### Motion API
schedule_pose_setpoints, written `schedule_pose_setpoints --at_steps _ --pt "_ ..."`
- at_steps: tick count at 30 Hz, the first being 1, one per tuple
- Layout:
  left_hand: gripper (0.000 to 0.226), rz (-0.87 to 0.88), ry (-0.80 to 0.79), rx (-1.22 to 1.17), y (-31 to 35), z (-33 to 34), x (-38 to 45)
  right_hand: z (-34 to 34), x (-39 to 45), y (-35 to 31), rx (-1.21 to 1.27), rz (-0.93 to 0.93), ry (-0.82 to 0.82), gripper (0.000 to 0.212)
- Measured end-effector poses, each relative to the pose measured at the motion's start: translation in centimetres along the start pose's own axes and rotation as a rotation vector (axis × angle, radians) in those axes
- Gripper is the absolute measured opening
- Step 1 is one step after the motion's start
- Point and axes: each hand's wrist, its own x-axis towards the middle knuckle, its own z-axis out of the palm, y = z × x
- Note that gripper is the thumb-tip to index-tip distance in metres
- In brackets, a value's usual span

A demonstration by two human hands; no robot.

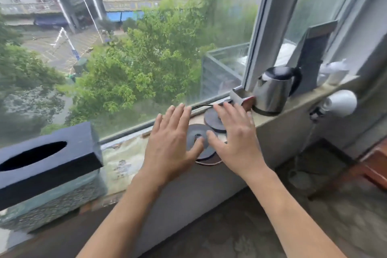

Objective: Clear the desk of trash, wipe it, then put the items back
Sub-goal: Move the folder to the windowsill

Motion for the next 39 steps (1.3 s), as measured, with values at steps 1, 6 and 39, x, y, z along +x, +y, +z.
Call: schedule_pose_setpoints --at_steps 1,6,39 --pt "0.085 0.020 -0.007 -0.002 2.0 1.1 1.2 -1.3 -0.3 2.1 -0.035 0.021 0.024 0.068" --pt "0.084 0.164 -0.042 -0.038 13.3 7.2 6.6 -7.9 -2.9 13.1 -0.179 0.201 0.111 0.065" --pt "0.074 1.094 -0.465 -0.472 66.7 36.2 25.4 -31.3 -14.4 53.1 -0.503 1.347 0.610 0.062"
